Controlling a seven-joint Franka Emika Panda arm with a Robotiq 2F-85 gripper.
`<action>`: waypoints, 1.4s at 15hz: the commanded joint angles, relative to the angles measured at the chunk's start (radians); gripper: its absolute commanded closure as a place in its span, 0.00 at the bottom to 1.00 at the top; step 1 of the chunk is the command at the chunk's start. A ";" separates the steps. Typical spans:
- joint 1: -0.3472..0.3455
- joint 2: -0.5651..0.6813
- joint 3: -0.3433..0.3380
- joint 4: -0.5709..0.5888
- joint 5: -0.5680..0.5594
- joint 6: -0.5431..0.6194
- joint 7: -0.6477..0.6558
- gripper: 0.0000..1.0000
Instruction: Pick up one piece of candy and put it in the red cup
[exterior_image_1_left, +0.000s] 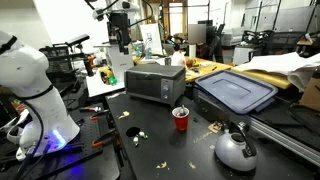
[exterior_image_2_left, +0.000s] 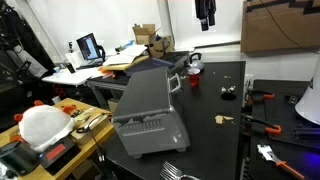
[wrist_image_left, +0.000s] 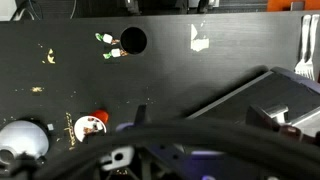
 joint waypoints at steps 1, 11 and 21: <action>-0.006 0.000 0.005 0.002 0.003 -0.002 -0.003 0.00; -0.006 0.000 0.005 0.002 0.003 -0.002 -0.003 0.00; -0.004 0.007 0.014 -0.003 0.011 0.001 0.020 0.00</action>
